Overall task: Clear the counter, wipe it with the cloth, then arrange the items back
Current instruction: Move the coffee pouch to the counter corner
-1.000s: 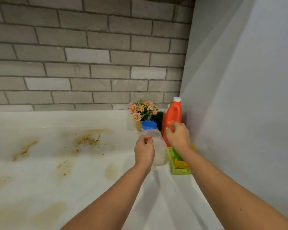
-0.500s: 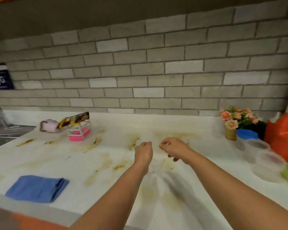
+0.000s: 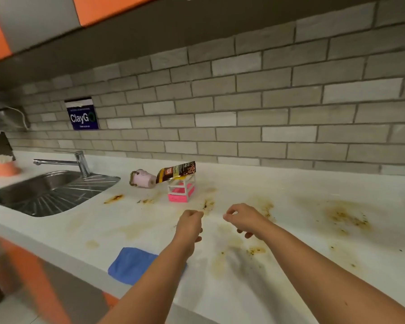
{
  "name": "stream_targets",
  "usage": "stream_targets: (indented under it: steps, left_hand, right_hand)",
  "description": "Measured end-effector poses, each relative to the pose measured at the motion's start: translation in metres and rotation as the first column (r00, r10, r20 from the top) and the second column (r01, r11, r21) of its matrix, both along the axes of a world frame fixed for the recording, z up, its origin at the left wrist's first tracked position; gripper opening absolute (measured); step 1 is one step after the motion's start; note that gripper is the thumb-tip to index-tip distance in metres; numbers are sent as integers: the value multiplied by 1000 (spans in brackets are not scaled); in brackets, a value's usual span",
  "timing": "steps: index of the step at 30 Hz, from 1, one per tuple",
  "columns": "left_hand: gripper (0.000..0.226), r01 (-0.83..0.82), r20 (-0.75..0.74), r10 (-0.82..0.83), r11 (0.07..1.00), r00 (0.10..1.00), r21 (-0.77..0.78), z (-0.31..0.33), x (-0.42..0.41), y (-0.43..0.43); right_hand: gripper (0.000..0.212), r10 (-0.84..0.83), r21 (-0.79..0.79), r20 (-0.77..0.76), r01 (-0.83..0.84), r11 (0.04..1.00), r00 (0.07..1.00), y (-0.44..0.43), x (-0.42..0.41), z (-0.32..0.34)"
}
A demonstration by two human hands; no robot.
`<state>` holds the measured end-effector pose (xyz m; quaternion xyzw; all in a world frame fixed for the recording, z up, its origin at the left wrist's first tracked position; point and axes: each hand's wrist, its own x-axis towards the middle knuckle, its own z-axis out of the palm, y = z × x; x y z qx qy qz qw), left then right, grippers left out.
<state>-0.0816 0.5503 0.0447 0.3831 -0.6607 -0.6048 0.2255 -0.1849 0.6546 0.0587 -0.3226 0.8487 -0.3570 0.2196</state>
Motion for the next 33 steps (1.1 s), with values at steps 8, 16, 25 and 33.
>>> stream_targets:
  steps: [8, 16, 25, 33]
  left_hand:
    - [24, -75, -15, 76, 996, 997, 54, -18, -23, -72]
    - [15, -158, -53, 169, 974, 984, 165, -15, -54, -163]
    - [21, -83, -144, 173, 870, 974, 485, -24, -89, -258]
    - [46, -58, -201, 228, 784, 953, 618, -37, -124, -328]
  right_hand:
    - [28, 4, 2, 12, -4, 1000, 1000, -78, -35, -9]
    - [28, -4, -52, -20, 3, 999, 1000, -161, -69, -9]
    - [34, -193, -121, -116, 179, 976, 974, -244, -87, -21]
    - [39, -345, -107, -289, 328, 939, 893, -293, -95, -27]
